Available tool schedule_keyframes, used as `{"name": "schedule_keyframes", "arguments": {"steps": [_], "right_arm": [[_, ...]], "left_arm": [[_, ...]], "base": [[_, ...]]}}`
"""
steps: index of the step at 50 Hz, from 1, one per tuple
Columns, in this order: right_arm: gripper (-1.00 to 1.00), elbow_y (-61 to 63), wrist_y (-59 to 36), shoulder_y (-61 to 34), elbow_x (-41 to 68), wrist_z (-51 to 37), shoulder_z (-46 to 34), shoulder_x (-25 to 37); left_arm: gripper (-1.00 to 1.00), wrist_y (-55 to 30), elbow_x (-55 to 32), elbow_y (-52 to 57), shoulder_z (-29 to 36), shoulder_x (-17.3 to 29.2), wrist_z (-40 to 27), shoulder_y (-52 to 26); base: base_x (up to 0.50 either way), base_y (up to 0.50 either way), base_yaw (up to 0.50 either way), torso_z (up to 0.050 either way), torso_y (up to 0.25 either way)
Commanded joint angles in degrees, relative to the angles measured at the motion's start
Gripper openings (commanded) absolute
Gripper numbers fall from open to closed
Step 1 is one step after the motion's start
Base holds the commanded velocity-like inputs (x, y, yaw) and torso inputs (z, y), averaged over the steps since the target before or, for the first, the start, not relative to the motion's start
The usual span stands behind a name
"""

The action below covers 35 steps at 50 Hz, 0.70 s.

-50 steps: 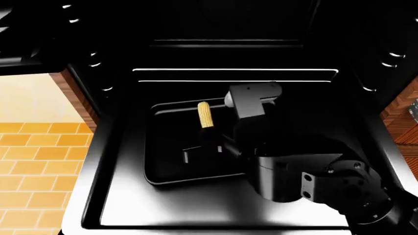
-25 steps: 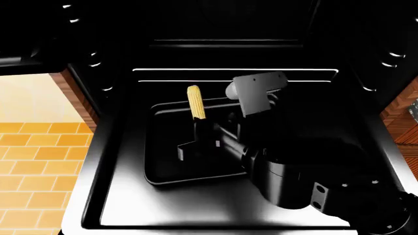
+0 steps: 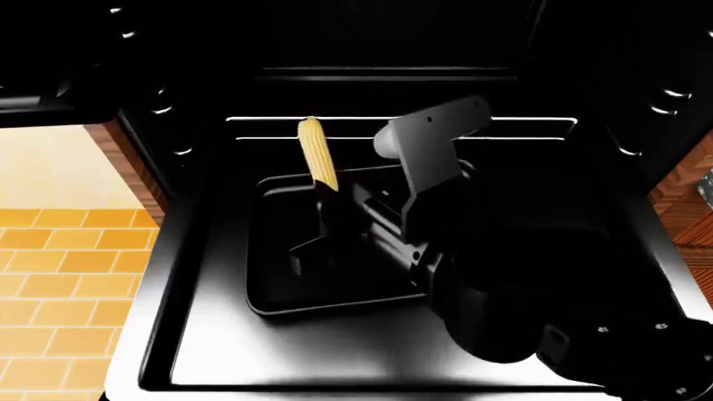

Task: Pick the corn from the oven and place it on the plate on the counter.

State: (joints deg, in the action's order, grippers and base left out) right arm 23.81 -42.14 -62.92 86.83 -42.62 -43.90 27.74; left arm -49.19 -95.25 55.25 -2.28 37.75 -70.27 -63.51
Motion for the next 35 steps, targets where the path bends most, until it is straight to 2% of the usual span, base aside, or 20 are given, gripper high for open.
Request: {"name": "schedule_keyframes", "arguments": {"steps": [1, 8, 10, 16, 35], "right_arm": [[-1.00, 2.4, -0.5, -1.8, -3.2, 1.6, -0.4, 0.1], [-1.00, 2.3, -0.1, -1.6, -3.7, 2.2, -0.4, 0.1], [-1.00, 2.4, -0.2, -1.7, -3.6, 2.2, -0.4, 0.2], [-1.00, 2.7, -0.3, -1.7, -3.6, 2.1, -0.5, 0.5], [-1.00, 2.6, 0.2, -1.7, -3.6, 2.5, -0.6, 0.4]], "left_arm": [[1.00, 0.0, 0.1, 0.3, 0.2, 0.1, 0.0, -0.1], [1.00, -4.9, 8.1, 3.2, 2.6, 1.0, 0.0, -2.3], [1.00, -2.1, 5.3, 2.3, 1.0, 0.4, 0.9, -1.3], [1.00, -0.8, 3.8, 2.0, 0.4, 0.4, 0.9, -1.3], [1.00, 1.2, 2.2, 1.1, -0.3, -0.3, 1.2, 0.0]], "base": [[0.00, 0.00, 0.00, 0.000, 0.015], [0.00, 0.00, 0.00, 0.000, 0.000], [0.00, 0.00, 0.00, 0.000, 0.000], [0.00, 0.00, 0.00, 0.000, 0.000], [0.00, 0.00, 0.00, 0.000, 0.246]]}}
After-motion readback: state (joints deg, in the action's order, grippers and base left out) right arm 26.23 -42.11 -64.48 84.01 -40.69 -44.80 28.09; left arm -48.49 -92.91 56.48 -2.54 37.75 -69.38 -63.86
